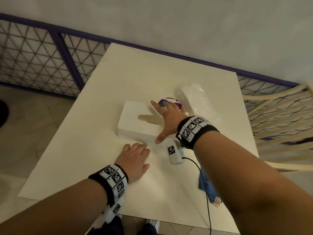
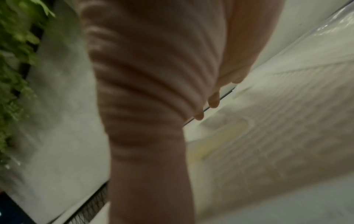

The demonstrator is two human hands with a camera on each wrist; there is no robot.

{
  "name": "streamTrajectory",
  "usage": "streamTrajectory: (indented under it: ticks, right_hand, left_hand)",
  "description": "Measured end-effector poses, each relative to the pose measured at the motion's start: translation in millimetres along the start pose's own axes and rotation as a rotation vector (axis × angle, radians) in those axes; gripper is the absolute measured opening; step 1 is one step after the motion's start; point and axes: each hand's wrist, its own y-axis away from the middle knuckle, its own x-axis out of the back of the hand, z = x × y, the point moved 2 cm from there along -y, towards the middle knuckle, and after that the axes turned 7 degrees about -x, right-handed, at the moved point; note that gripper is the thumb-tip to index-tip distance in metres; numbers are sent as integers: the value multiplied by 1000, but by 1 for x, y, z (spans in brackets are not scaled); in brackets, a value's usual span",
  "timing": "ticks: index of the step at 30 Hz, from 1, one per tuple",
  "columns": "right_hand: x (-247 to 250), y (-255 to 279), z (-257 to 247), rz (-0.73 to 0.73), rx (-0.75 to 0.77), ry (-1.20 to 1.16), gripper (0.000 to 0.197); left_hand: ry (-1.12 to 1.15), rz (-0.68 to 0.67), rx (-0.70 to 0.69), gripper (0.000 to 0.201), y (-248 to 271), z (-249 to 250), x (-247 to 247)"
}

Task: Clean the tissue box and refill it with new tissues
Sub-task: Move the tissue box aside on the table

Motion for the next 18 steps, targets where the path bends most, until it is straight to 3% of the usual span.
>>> streamTrajectory:
  ticks: [8, 13, 18]
  right_hand:
    - [-10, -6, -11, 34, -3, 122, 144]
    - [-3, -5, -10, 27, 1, 66, 143]
    - [12, -4, 1, -69, -12, -55, 140]
  left_hand:
    - [6, 85, 15, 48, -9, -1, 2]
    - [26, 97, 30, 40, -18, -1, 10]
    - [39, 99, 44, 38, -21, 0, 11]
